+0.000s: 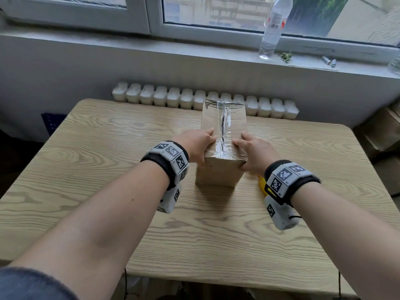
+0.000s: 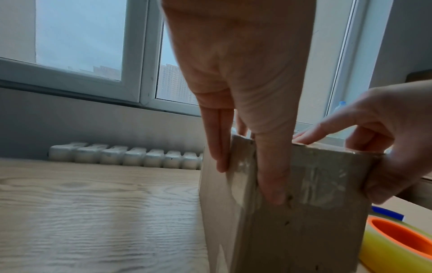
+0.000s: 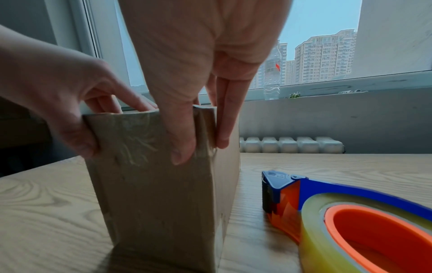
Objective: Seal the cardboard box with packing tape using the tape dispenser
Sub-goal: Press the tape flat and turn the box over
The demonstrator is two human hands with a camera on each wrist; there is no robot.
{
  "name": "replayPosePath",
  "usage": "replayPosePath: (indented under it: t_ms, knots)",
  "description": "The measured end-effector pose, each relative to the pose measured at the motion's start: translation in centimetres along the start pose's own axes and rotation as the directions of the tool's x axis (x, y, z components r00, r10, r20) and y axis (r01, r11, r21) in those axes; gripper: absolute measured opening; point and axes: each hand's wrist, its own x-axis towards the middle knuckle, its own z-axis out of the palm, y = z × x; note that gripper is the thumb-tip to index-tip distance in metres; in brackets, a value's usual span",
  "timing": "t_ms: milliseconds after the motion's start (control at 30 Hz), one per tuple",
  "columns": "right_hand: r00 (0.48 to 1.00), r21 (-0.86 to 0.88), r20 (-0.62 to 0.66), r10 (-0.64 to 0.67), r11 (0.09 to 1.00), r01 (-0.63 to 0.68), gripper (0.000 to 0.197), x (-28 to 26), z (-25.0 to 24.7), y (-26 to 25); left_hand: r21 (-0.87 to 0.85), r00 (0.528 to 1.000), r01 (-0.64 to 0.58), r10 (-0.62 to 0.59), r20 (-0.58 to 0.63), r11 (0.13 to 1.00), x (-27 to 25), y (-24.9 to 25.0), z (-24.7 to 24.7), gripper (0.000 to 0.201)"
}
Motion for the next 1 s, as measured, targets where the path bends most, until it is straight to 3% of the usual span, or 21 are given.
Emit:
replayPosePath:
  t_ms: [100,200,300,533,733,833,933,1000]
  knots:
    - [1.0,-0.022,-0.001,-0.004,1.0,0.004,0.082,0.1,-0.1,-0.1,0.016,1.0,-0.003,0.003,0.008,1.0,0.0,0.2,-0.1,0.104]
    - [0.996,-0.092,0.087,-0.021,0.995,0.029,0.102,0.2,-0.8,0.4,0.039,0.995,-0.013,0.009,0.096,0.999,0.2,0.0,-0.7,0.116]
    - [0.99,-0.103,0.139,-0.004,0.995,0.018,0.119,0.0,-1.6,1.6,0.078,0.988,-0.02,0.008,0.157,0.997,0.3,-0.1,-1.6,0.116]
    - [0.992,-0.006,0.126,0.016,1.0,-0.015,0.113,-0.2,-1.3,1.6,0.093,0.992,-0.037,0.025,0.126,0.995,0.6,0.0,-1.6,0.103]
    - [0.993,0.065,0.117,0.026,0.997,-0.034,0.108,0.6,-1.0,1.2,-0.085,0.996,0.0,0.008,0.089,0.996,0.6,-0.4,-1.4,0.067]
    - [0.992,0.22,0.12,0.034,0.974,-0.06,0.111,0.8,-1.7,1.4,-0.208,0.997,0.044,-0.029,0.071,0.977,0.2,-0.4,-1.7,0.073]
    - [0.994,0.241,0.072,0.078,0.966,-0.093,0.096,1.3,-2.5,1.5,-0.353,0.987,0.147,-0.159,-0.006,0.924,0.4,-0.9,-1.2,0.075]
    - [0.992,0.234,0.05,0.119,0.964,-0.128,0.087,1.6,-2.7,1.7,-0.419,0.968,0.241,-0.25,0.033,0.875,1.2,-1.4,-0.7,0.072]
